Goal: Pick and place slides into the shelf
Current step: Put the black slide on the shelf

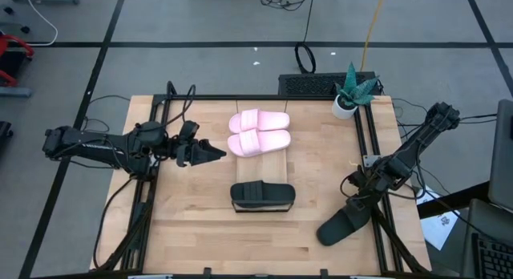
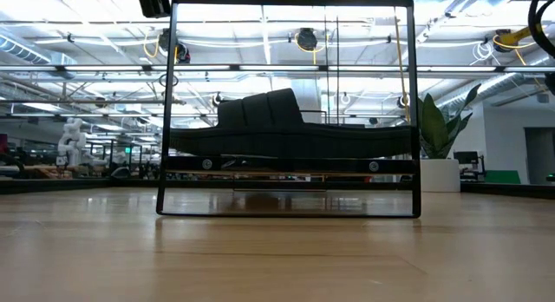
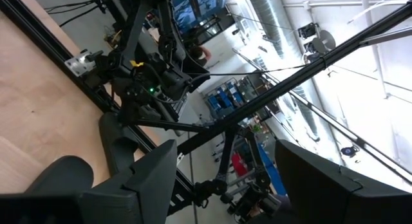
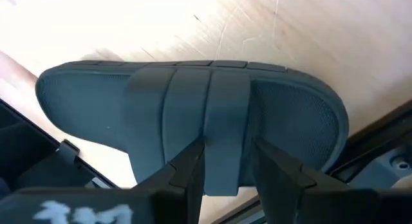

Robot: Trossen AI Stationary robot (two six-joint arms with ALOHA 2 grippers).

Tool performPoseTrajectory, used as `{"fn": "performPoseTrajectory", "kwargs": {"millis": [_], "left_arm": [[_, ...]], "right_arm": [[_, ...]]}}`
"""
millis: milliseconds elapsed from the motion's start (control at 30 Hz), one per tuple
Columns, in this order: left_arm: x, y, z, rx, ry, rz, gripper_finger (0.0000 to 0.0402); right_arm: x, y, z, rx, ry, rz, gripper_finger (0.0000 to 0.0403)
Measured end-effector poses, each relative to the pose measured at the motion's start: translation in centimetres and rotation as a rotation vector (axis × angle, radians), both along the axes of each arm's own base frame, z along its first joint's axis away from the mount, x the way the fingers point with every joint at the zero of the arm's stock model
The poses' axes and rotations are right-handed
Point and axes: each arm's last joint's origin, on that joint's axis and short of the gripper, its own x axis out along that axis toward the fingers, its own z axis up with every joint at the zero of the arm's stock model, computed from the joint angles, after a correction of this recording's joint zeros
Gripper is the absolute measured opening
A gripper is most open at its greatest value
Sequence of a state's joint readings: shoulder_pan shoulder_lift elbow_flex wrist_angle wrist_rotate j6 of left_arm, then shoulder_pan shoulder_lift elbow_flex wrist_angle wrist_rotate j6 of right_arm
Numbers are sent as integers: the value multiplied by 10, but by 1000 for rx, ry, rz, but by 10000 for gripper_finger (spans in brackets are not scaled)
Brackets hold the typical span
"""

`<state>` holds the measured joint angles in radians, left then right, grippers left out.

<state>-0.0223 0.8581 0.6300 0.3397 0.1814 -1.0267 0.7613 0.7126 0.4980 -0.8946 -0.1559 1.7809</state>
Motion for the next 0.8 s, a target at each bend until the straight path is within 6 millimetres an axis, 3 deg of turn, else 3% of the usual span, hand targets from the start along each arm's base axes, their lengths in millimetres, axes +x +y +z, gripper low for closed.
{"fn": "performPoseTrajectory", "kwargs": {"millis": [333,800], "left_arm": [[0,0,0,2,3,1,257],[0,0,-1,-6,8,16,257]], "right_arm": [[4,5,-2,70,-33,8,112],[15,14,-48,309,-283,-60,112]]}}
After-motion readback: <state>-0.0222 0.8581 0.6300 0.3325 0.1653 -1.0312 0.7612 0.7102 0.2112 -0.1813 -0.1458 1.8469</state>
